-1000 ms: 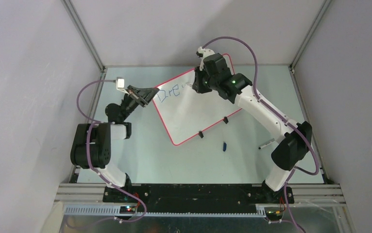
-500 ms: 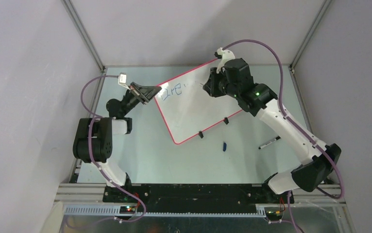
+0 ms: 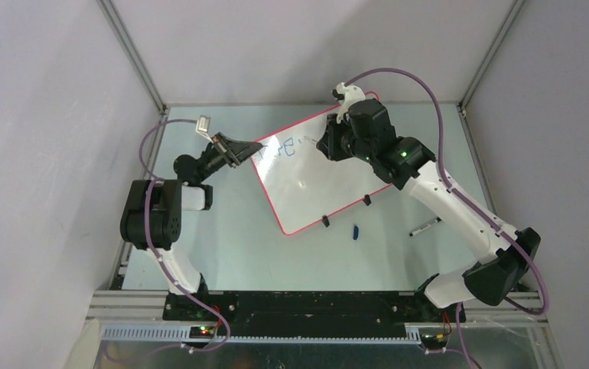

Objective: Write a sentence on the whiteboard

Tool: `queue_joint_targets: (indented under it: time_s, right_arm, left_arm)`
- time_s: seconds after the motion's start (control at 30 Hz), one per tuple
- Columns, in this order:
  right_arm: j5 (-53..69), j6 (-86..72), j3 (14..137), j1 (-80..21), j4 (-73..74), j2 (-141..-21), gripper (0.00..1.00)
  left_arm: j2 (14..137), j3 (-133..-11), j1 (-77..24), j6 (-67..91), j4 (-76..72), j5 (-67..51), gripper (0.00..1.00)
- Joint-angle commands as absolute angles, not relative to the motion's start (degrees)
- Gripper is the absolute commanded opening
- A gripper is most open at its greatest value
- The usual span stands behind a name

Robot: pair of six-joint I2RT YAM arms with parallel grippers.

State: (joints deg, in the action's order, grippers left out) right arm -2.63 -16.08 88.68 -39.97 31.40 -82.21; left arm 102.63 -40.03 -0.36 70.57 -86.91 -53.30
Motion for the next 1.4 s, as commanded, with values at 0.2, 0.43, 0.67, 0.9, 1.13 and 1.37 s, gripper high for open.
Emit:
queue_joint_targets:
  time_s: [0.2, 0.43, 0.67, 0.9, 1.13, 1.37]
  right_arm:
    - [-7.65, -17.18, 89.34, -42.65, 35.25, -77.91, 0.00]
    - [-8.73, -15.97, 91.49, -43.02, 38.39, -77.67, 0.00]
    - [-9.39, -14.93, 90.37, -42.98, 38.27, -77.00, 0.00]
    - [-8.07, -14.79, 88.15, -42.43, 36.75, -74.83, 0.00]
    - [-6.40, -14.80, 87.13, -41.44, 36.27, -72.51, 0.00]
    - [-5.79, -14.59, 87.27, -40.96, 36.30, -70.74, 0.00]
  left_arm:
    - [103.55, -41.00, -4.87, 72.75, -87.80, -66.65, 0.30]
    - [102.59, -41.10, -4.75, 70.37, -87.77, -63.77, 0.59]
    - [99.73, -38.89, -4.21, 68.00, -87.80, -61.12, 0.79]
    - [92.52, -32.10, 2.19, 64.65, -87.72, -53.83, 0.99]
    - [85.63, -25.05, 7.29, 60.66, -87.67, -45.18, 1.00]
    - [81.81, -24.90, 12.86, 62.32, -83.51, -39.30, 0.99]
